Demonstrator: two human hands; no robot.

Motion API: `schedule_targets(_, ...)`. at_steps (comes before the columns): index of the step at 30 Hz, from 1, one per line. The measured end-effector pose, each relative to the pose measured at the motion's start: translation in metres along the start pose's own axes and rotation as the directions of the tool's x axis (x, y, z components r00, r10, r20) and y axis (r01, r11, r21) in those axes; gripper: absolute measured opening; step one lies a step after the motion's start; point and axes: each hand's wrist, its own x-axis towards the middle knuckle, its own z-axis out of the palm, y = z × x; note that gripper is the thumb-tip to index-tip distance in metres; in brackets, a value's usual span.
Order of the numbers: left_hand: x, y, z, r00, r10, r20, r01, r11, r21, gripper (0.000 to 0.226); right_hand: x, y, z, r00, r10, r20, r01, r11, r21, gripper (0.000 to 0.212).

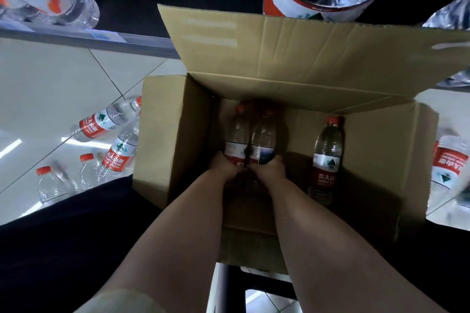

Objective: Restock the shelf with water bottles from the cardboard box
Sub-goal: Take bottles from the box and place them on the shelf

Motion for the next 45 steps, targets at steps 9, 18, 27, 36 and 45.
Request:
schedule_targets(9,0.006,-0.008,0.004,0.999,0.040,0.000,-0.040,0.994,-0.099,0.045,0.000,0.009,-0.007,0.973,0.017,-0.231,-0.046,0.991,-0.123,0.099)
schedule_targets(18,-0.016,0.002,-0.010,0.971,-0.052,0.234,0.140,0.916,-0.376,0.026,-0.003,0.011,-0.033,0.995,0.101,0.024,-0.103,0.948,0.302,0.068)
schedule_targets(27,-0.106,0.023,-0.020,0.953,0.143,0.268,0.056,0.783,-0.619,0.017,-0.079,0.005,-0.093,0.972,-0.055,0.228,-0.069,0.862,0.502,0.067)
schedule_targets(36,-0.239,0.013,-0.050,0.799,0.539,0.266,-0.212,0.667,-0.714,0.021,-0.217,-0.007,-0.140,0.914,-0.376,0.155,0.246,0.814,0.526,0.054)
schedule_targets(45,-0.381,0.045,-0.096,0.610,0.778,0.152,-0.486,0.518,-0.704,0.031,-0.358,-0.033,-0.221,0.669,-0.744,0.010,0.635,0.578,0.513,0.036)
